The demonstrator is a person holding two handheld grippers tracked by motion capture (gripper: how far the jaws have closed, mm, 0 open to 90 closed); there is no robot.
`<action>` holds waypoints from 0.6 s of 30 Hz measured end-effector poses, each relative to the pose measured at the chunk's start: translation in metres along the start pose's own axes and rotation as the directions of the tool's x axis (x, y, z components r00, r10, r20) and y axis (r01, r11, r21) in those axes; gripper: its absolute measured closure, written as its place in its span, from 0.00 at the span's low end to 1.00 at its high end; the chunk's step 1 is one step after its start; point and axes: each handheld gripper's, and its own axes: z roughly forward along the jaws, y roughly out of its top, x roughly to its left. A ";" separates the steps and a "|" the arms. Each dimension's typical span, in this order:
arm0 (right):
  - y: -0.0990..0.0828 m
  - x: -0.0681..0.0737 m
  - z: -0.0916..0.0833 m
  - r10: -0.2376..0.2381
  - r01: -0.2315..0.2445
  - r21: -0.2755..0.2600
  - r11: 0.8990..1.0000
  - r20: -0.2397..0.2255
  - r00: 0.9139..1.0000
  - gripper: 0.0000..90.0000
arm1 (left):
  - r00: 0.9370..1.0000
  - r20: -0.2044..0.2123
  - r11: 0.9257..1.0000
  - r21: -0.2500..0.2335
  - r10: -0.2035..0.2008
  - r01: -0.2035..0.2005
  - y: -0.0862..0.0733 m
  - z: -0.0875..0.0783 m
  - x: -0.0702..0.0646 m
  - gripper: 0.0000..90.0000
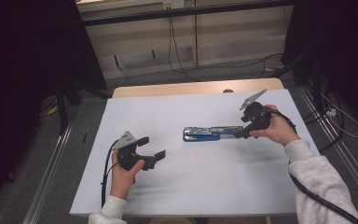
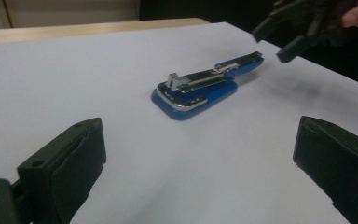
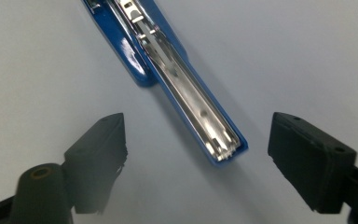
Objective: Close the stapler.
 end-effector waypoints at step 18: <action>-0.067 -0.004 -0.012 0.177 -0.172 -0.050 0.984 0.136 0.975 0.81 | 0.997 -0.074 0.989 0.137 -0.036 0.046 0.010 0.061 0.017 0.76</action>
